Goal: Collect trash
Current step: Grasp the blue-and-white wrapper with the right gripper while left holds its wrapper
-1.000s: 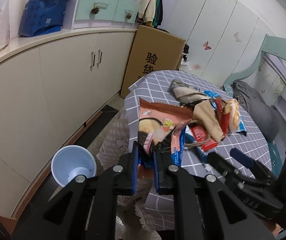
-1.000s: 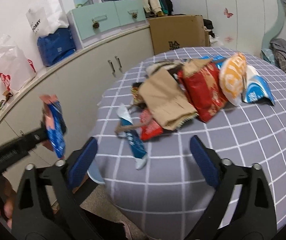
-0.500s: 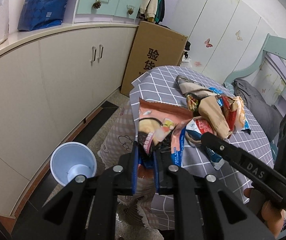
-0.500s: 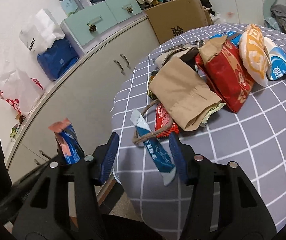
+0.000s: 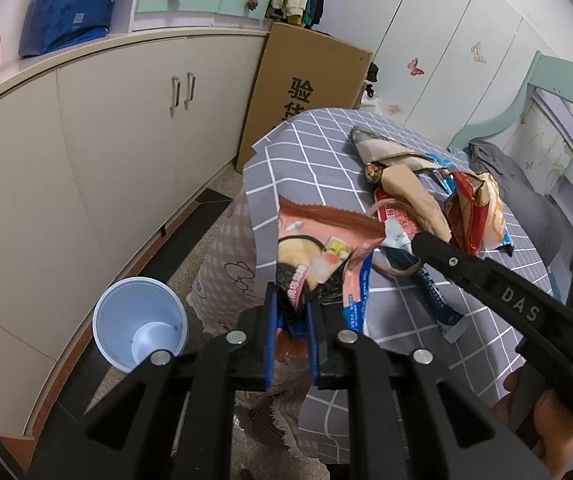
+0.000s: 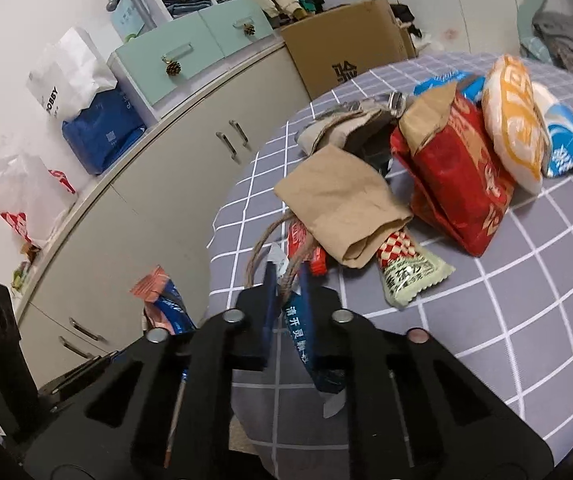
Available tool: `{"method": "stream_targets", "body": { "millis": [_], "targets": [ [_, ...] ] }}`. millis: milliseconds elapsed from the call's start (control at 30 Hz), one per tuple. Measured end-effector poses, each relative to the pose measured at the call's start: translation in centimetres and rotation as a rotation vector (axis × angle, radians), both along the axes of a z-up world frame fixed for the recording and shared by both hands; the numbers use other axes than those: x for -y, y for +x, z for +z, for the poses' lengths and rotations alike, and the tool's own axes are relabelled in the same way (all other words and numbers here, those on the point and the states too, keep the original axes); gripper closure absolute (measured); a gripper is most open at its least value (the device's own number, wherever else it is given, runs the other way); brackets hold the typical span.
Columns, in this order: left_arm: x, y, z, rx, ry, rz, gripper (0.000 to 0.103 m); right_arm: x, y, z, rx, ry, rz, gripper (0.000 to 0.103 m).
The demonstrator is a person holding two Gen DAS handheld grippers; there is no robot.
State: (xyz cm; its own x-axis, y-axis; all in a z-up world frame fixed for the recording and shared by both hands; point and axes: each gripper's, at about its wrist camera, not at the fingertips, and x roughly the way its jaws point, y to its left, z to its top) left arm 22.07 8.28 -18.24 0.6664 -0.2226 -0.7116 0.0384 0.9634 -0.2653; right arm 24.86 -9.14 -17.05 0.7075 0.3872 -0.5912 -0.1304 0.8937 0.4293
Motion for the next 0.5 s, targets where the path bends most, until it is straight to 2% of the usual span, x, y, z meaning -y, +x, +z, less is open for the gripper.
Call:
{"method": "stream_targets", "body": {
  "millis": [267,500],
  "targets": [
    [0.5,0.8,0.1,-0.002,0.0,-0.005,0.09,1.0,-0.5,1.4,0.052,0.034,0.003,0.097],
    [1.6,1.6,1.1,0.017,0.001,-0.017,0.09,1.5,-0.5,3.8,0.098,0.138,0.071,0.097]
  ]
}}
